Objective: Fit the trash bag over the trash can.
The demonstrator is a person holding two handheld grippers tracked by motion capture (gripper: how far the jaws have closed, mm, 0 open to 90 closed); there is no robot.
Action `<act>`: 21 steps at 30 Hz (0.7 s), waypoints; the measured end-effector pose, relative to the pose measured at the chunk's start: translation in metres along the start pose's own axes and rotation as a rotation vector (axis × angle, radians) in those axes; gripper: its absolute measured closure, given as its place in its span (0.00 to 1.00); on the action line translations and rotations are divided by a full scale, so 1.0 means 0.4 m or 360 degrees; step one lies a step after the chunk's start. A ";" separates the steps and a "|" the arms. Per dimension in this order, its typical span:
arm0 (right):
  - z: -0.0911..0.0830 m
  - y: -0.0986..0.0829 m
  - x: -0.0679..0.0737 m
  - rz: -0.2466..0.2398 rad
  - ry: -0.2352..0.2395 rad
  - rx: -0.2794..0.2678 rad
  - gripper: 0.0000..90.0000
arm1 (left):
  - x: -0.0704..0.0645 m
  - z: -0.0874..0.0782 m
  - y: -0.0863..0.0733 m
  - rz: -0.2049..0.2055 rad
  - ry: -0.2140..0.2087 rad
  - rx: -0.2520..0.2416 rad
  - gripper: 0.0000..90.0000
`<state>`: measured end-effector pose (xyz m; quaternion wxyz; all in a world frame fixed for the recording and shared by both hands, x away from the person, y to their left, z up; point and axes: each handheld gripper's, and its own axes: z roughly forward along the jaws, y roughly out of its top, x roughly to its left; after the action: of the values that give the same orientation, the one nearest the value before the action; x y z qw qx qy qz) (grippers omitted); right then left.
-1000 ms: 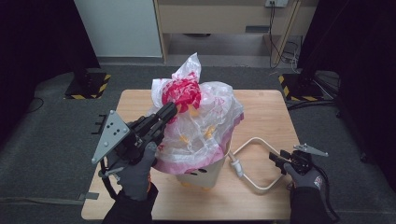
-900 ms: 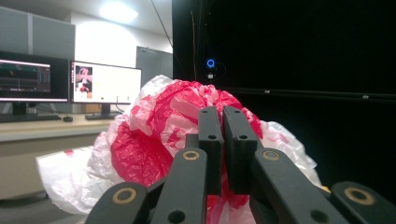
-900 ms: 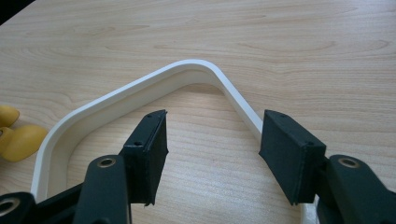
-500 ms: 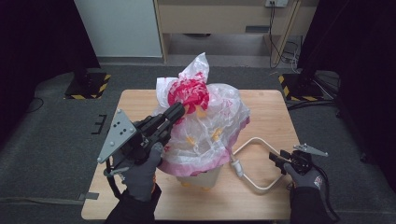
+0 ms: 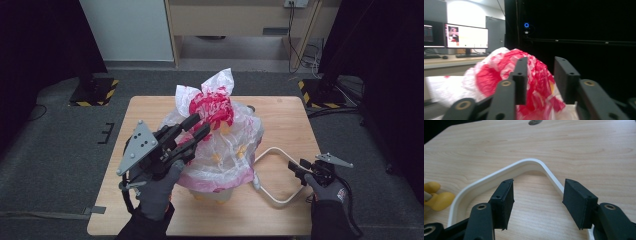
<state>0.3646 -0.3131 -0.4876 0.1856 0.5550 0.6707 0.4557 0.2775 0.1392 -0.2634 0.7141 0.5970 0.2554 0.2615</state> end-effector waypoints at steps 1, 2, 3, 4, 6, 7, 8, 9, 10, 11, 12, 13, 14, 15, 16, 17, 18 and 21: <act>-0.001 0.002 0.002 -0.0003 0.0003 -0.0008 0.47 | 0.004 -0.014 0.004 -0.0001 0.0012 -0.0014 0.60; -0.003 0.006 0.005 -0.0004 0.0008 -0.0021 0.48 | 0.009 -0.029 0.007 0.0001 0.0030 -0.0026 0.58; -0.005 0.009 0.008 -0.0009 0.0011 -0.0037 0.48 | 0.017 -0.050 0.011 0.0007 0.0054 -0.0036 0.56; -0.008 0.014 0.011 -0.0016 0.0016 -0.0053 0.49 | 0.024 -0.062 0.013 0.0012 0.0074 -0.0042 0.54; -0.014 0.022 0.016 -0.0018 0.0027 -0.0083 0.50 | 0.051 -0.096 0.013 0.0008 0.0139 -0.0045 0.53; -0.018 0.027 0.020 -0.0018 0.0033 -0.0096 0.50 | 0.067 -0.112 0.010 0.0007 0.0178 -0.0039 0.52; -0.022 0.033 0.024 -0.0021 0.0038 -0.0109 0.51 | 0.085 -0.127 0.006 0.0001 0.0222 -0.0029 0.52; -0.025 0.038 0.027 -0.0030 0.0042 -0.0128 0.52 | 0.105 -0.138 0.000 -0.0010 0.0267 -0.0015 0.52; -0.028 0.044 0.030 -0.0035 0.0047 -0.0140 0.52 | 0.126 -0.147 -0.007 -0.0008 0.0314 0.0008 0.52; -0.031 0.051 0.036 -0.0030 0.0054 -0.0155 0.53 | 0.146 -0.154 -0.017 -0.0009 0.0363 0.0032 0.52; -0.035 0.057 0.039 -0.0044 0.0055 -0.0173 0.53 | 0.162 -0.158 -0.026 -0.0009 0.0400 0.0056 0.52; -0.037 0.063 0.042 -0.0052 0.0062 -0.0184 0.54 | 0.188 -0.163 -0.044 -0.0027 0.0450 0.0088 0.52; -0.043 0.072 0.049 -0.0054 0.0062 -0.0205 0.55 | 0.207 -0.165 -0.060 -0.0050 0.0487 0.0104 0.52; -0.047 0.080 0.055 -0.0057 0.0071 -0.0230 0.55 | 0.221 -0.166 -0.072 -0.0051 0.0517 0.0123 0.52; -0.050 0.086 0.059 -0.0066 0.0078 -0.0247 0.55 | 0.240 -0.163 -0.092 -0.0087 0.0545 0.0157 0.52; -0.057 0.097 0.068 -0.0077 0.0087 -0.0269 0.55 | 0.249 -0.161 -0.108 -0.0129 0.0567 0.0185 0.52; -0.062 0.105 0.076 -0.0078 0.0091 -0.0293 0.55 | 0.257 -0.157 -0.122 -0.0145 0.0574 0.0203 0.52; -0.077 0.133 0.099 -0.0092 0.0116 -0.0375 0.56 | 0.261 -0.141 -0.149 -0.0154 0.0569 0.0264 0.52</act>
<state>0.3595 -0.2912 -0.4182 0.2380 0.4928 0.6347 0.5456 0.3199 0.2417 -0.3364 0.6176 0.5848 0.4272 0.3067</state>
